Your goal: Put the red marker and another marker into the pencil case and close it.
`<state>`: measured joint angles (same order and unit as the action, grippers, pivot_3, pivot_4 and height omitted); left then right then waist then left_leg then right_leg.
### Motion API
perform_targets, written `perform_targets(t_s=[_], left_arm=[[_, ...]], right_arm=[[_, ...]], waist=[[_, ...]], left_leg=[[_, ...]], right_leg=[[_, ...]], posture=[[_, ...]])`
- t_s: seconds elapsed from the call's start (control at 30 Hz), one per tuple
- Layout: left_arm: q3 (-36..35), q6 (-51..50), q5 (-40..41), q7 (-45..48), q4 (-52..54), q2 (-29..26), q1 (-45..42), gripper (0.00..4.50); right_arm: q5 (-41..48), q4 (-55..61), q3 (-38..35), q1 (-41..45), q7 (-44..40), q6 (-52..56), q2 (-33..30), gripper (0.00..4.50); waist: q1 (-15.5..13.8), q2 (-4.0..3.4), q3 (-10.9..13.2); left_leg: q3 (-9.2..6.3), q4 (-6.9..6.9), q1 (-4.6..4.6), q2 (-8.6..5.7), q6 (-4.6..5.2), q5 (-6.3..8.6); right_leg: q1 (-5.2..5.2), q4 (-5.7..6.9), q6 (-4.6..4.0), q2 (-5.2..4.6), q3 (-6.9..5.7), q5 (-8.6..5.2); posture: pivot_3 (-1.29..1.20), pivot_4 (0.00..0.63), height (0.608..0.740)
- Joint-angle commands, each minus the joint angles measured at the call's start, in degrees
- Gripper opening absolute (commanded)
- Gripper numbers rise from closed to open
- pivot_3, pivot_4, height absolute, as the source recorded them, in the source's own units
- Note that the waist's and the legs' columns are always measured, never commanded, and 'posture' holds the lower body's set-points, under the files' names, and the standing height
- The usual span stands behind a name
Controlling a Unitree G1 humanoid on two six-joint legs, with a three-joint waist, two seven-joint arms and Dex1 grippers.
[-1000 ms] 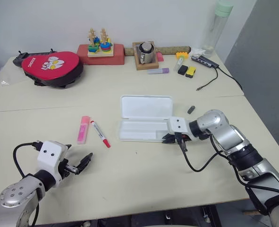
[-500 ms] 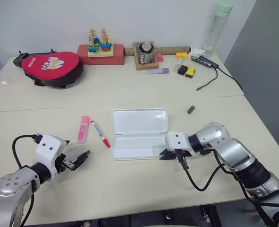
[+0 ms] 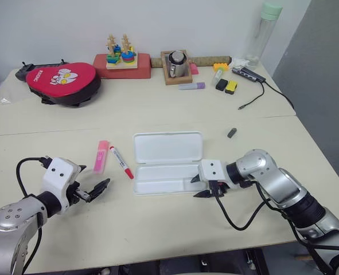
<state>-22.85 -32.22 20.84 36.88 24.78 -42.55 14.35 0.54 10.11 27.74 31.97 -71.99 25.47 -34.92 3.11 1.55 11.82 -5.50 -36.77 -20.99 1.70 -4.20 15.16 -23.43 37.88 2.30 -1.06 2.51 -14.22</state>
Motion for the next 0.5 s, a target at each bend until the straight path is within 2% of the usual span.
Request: perform_targets(t_s=[0.03,0.3,0.5], left_arm=[[0.0,0.8,-1.1,0.1,0.6,-0.9,-0.4,4.5],[-2.1,-5.5,2.1,0.3,9.0,-2.4,-0.6,4.5],[0.7,-14.5,2.6,-8.2,10.9,1.2,-6.6,4.5]], right_arm=[[3.5,4.2,-3.6,1.5,-1.2,1.7,-1.3,2.55],[14.4,8.4,-11.5,5.0,-8.0,6.1,-8.1,2.55],[16.8,8.2,-12.8,6.5,-5.4,7.9,-6.8,2.55]], waist=[[0.0,0.0,0.0],[-0.2,0.0,0.0],[-0.2,0.0,0.0]], left_leg=[[0.0,0.0,0.0,0.0,0.0,0.0],[0.0,-0.02,-0.05,0.0,0.0,0.0],[-0.04,0.02,-0.01,0.01,0.01,0.0]], right_leg=[[0.0,0.0,0.0,0.0,0.0,0.0],[0.0,-0.03,0.02,-0.01,0.0,0.01],[0.0,0.0,0.01,0.01,-0.03,0.0]], posture=[[0.0,0.15,0.74],[0.0,0.15,0.74],[0.0,0.15,0.74]])
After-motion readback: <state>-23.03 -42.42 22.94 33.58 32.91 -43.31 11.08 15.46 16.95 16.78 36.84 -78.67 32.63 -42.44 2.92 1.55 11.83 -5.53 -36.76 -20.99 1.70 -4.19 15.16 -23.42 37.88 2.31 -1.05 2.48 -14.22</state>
